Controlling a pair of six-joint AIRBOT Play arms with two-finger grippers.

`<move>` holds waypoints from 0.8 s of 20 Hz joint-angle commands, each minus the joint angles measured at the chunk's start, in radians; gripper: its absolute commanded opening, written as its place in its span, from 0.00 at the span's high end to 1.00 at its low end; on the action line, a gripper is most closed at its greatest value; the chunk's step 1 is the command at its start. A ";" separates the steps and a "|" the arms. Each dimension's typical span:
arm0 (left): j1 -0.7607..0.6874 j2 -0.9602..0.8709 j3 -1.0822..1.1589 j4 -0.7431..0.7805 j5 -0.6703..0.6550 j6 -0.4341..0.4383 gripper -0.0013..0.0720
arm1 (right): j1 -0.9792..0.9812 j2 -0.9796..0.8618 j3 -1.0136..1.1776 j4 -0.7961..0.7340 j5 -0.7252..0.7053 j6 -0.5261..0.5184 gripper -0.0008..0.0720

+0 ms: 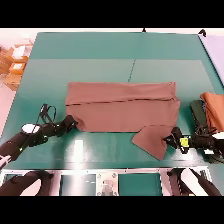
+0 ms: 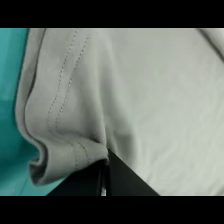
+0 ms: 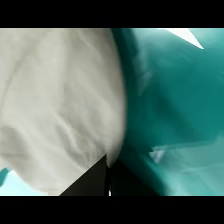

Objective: Fold the shirts.

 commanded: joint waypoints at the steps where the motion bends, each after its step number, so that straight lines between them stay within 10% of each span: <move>1: 0.093 0.007 0.040 0.116 -0.196 0.024 0.95 | 0.000 -0.028 0.035 0.088 0.060 -0.095 0.96; 8: 0.360 0.172 0.091 0.531 -0.558 -0.098 0.95 | 0.002 0.150 0.130 -0.288 0.256 0.159 0.96; 16: 0.359 0.160 0.330 0.507 -0.628 -0.130 0.95 | 0.103 0.152 0.393 -0.064 0.194 0.173 0.96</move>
